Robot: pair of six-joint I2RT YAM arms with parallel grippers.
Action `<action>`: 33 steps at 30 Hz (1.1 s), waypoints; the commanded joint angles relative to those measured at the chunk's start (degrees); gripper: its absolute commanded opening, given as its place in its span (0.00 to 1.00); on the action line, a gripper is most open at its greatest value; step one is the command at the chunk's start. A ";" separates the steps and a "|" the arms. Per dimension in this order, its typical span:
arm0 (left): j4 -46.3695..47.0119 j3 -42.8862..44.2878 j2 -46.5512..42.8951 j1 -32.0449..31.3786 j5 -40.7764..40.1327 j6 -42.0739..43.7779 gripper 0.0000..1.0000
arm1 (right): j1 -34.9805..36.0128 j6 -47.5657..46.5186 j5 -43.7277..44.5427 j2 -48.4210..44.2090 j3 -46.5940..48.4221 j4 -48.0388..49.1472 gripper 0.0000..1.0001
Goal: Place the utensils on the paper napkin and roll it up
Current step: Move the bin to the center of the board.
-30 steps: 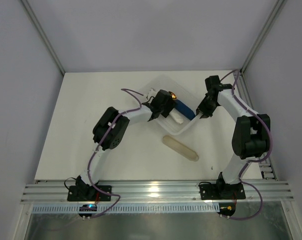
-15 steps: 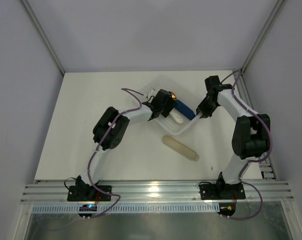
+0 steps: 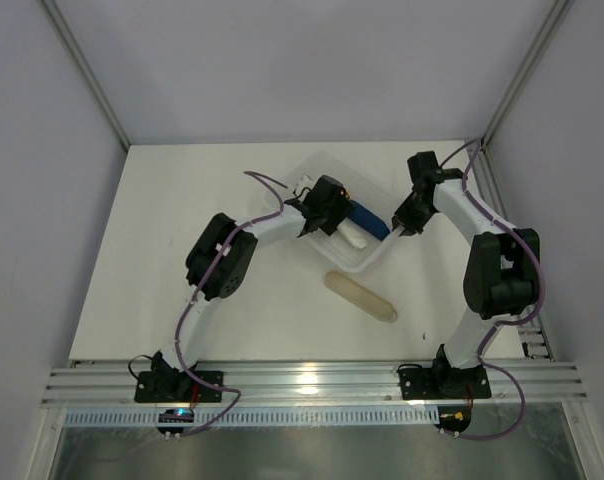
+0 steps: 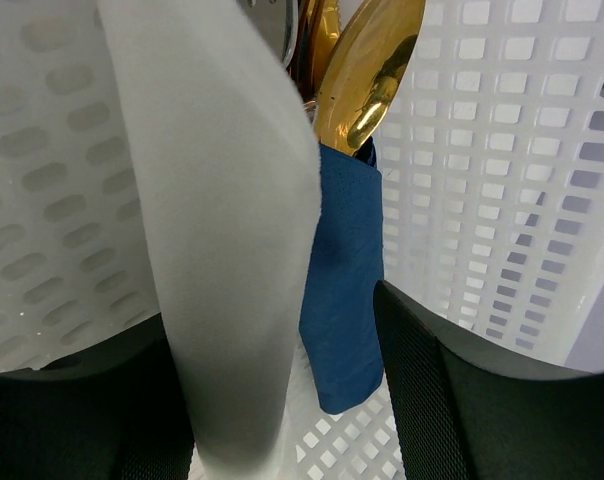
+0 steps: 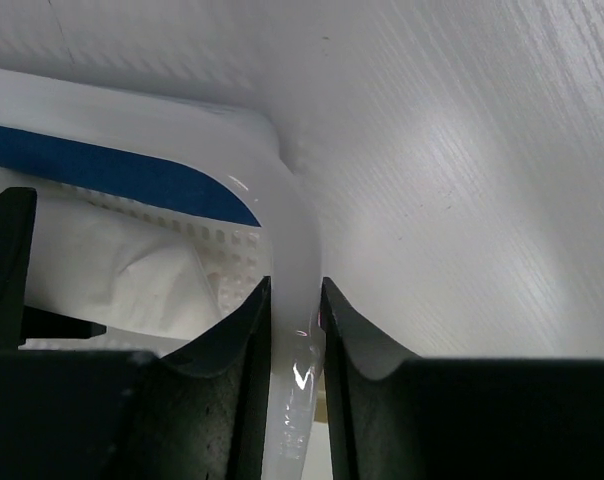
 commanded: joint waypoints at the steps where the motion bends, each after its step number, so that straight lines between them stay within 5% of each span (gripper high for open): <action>1: -14.32 1.86 1.65 -0.89 2.01 3.04 0.65 | 0.97 -0.60 2.04 -1.74 -0.08 3.42 0.03; 33: -11.07 -7.28 -3.01 0.69 4.65 4.54 0.67 | 1.32 -0.69 4.59 -1.12 -0.16 3.51 0.04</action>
